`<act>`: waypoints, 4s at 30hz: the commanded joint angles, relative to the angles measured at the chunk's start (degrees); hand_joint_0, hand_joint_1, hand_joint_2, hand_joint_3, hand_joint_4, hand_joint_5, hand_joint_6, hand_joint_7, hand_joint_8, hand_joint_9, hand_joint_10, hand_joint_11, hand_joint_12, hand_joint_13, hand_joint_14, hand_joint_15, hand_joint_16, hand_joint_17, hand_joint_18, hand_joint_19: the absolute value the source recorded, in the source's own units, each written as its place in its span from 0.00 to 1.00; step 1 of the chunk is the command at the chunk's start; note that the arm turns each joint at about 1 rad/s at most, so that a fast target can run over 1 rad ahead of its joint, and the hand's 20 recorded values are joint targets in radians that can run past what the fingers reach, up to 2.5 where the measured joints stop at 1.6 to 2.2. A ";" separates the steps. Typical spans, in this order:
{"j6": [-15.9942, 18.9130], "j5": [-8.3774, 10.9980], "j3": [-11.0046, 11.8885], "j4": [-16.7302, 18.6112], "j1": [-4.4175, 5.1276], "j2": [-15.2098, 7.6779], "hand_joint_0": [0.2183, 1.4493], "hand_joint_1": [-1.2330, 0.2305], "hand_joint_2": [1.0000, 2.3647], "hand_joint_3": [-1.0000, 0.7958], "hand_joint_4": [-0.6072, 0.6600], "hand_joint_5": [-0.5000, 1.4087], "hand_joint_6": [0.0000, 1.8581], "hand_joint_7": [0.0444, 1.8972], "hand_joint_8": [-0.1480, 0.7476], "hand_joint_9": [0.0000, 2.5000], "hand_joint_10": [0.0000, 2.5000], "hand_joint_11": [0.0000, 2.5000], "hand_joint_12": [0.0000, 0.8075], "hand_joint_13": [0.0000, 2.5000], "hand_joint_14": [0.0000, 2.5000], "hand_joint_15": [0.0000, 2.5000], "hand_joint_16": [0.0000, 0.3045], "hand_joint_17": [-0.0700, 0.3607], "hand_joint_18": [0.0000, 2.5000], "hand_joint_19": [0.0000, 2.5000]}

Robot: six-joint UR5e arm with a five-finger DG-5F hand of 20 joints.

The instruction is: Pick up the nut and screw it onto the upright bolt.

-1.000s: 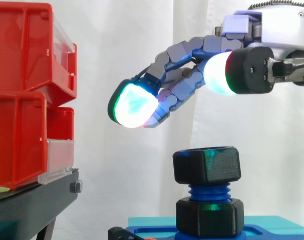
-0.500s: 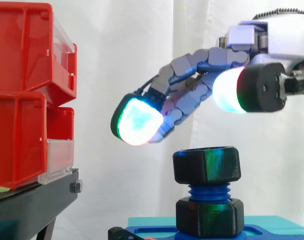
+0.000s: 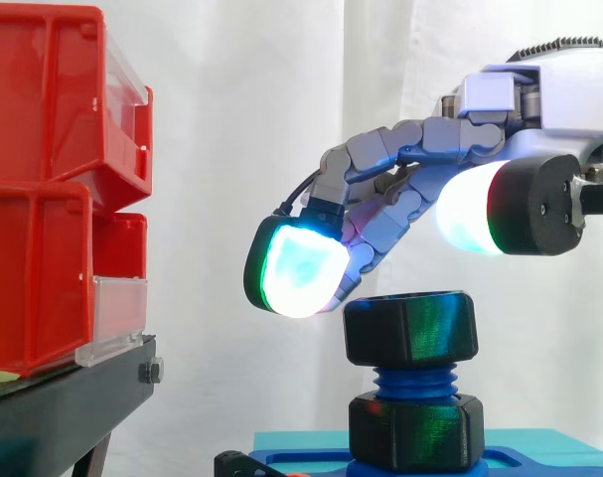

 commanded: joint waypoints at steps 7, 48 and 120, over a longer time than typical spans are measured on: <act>0.00 -0.06 0.01 -0.05 -0.05 0.00 0.22 0.66 0.00 0.28 0.64 0.24 0.27 0.61 0.40 0.26 0.00 0.00 0.29 0.24 0.00 0.00 0.07 0.28 0.07 0.00; -0.18 -2.60 0.01 -1.11 -3.74 0.00 0.26 0.62 0.00 0.28 0.49 0.29 0.34 0.72 0.43 0.68 0.00 0.00 0.14 0.47 0.00 0.00 0.03 0.21 0.29 0.00; 0.00 0.03 -0.52 2.15 0.30 -0.44 0.24 0.61 0.00 0.28 0.65 0.24 0.27 0.43 0.37 0.41 0.00 0.00 0.19 0.35 0.00 0.00 0.05 0.24 0.22 0.00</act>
